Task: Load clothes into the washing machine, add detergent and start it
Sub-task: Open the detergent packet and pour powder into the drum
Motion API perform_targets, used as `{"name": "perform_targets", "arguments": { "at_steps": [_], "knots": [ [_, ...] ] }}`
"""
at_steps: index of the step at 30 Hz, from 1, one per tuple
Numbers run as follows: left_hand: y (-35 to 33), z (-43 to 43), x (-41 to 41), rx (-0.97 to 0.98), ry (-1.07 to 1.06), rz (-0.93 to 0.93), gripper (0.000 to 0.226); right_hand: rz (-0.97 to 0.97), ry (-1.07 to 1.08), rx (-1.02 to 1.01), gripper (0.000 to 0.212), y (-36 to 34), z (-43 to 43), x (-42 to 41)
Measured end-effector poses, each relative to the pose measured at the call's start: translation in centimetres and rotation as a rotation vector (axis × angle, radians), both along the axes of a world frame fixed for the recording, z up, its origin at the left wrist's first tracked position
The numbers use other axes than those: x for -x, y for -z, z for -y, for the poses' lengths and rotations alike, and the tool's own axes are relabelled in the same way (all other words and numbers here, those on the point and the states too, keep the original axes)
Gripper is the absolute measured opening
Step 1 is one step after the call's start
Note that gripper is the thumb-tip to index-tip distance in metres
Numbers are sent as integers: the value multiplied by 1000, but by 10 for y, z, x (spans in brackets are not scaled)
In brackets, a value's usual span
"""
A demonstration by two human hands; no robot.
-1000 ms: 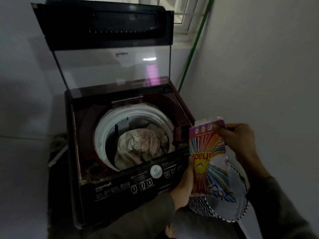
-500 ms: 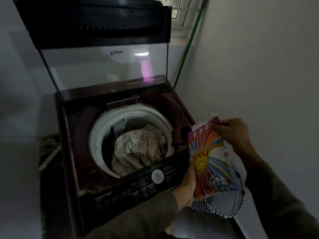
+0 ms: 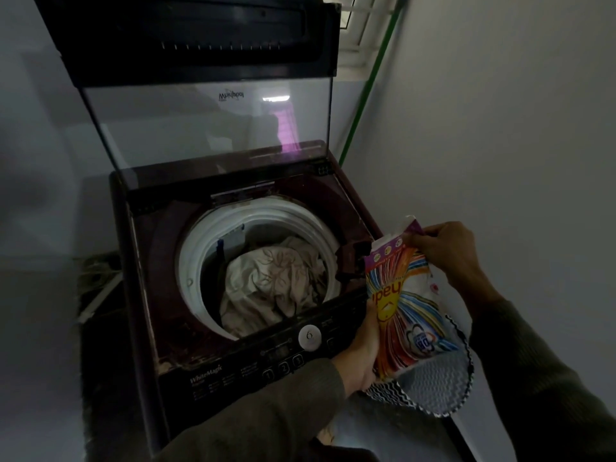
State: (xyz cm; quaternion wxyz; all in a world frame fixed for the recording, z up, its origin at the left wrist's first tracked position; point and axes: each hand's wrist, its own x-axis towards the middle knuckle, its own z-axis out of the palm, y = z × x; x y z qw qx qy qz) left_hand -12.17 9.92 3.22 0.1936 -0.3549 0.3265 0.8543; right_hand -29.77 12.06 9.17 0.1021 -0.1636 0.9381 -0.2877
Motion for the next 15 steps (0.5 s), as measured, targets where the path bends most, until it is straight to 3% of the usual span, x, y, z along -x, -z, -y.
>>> {"name": "perform_targets", "arguments": {
  "at_steps": [15],
  "knots": [
    [-9,2,2,31,34,43,82,-28,15,-35,32,-2,1,8]
  ]
}}
